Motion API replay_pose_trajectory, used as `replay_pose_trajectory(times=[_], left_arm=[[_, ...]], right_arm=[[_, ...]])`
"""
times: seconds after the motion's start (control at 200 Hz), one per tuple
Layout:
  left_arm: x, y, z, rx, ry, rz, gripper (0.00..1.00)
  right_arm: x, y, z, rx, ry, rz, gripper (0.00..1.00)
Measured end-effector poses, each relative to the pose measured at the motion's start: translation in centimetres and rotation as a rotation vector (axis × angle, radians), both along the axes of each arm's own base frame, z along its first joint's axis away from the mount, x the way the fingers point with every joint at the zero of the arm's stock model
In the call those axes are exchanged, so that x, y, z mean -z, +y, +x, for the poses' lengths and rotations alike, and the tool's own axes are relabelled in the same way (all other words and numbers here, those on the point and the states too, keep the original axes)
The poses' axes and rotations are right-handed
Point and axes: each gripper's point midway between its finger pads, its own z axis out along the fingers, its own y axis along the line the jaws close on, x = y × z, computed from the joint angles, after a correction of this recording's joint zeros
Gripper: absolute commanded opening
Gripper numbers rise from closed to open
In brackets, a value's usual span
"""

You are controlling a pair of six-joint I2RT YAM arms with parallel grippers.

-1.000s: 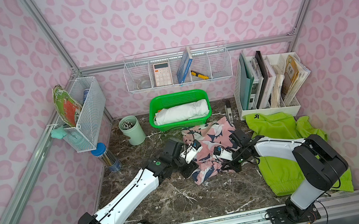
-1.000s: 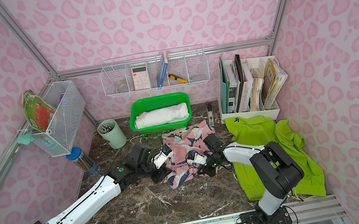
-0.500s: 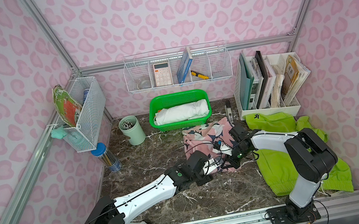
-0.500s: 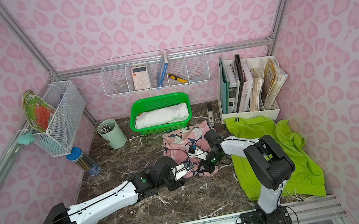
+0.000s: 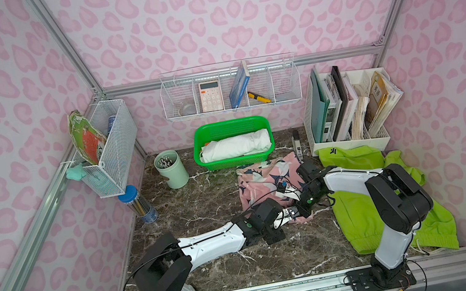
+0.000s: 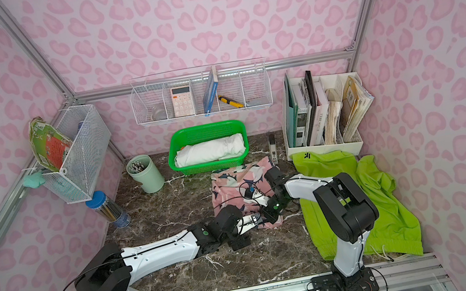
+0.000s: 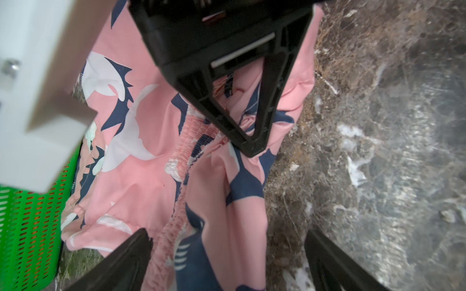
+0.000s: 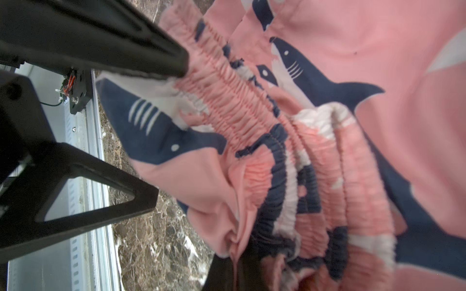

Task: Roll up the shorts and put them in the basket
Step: Roll the shorts at the center of the board.

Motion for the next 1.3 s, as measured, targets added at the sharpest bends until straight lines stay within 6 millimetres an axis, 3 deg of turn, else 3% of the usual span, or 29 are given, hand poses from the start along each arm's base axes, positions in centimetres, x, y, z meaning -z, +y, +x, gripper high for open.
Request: replay_pose_trajectory(times=[0.38, 0.515, 0.77, 1.055, 1.19, 1.3], left_arm=[[3.7, 0.1, 0.8, -0.010, 0.037, 0.060, 0.85], [4.0, -0.2, 1.5, -0.017, 0.043, 0.047, 0.72], [4.9, -0.5, 1.6, -0.012, 0.073, 0.048, 0.35], [5.2, -0.7, 1.0, -0.012, 0.168, 0.053, 0.16], [5.0, -0.9, 0.9, -0.025, 0.205, 0.038, 0.15], [4.9, -0.8, 1.0, -0.047, 0.228, 0.029, 0.14]], right_arm=[[-0.1, 0.1, -0.1, -0.007, 0.011, 0.009, 0.00], [-0.2, 0.1, -0.2, -0.010, 0.016, 0.015, 0.00], [0.4, 0.0, -0.2, -0.009, 0.043, 0.007, 0.00], [0.5, -1.0, 1.6, 0.052, -0.050, -0.055, 0.44], [-0.1, -1.7, 2.9, 0.106, -0.108, -0.071, 0.56], [-1.1, -2.0, 3.8, 0.146, -0.139, -0.051, 0.60]])
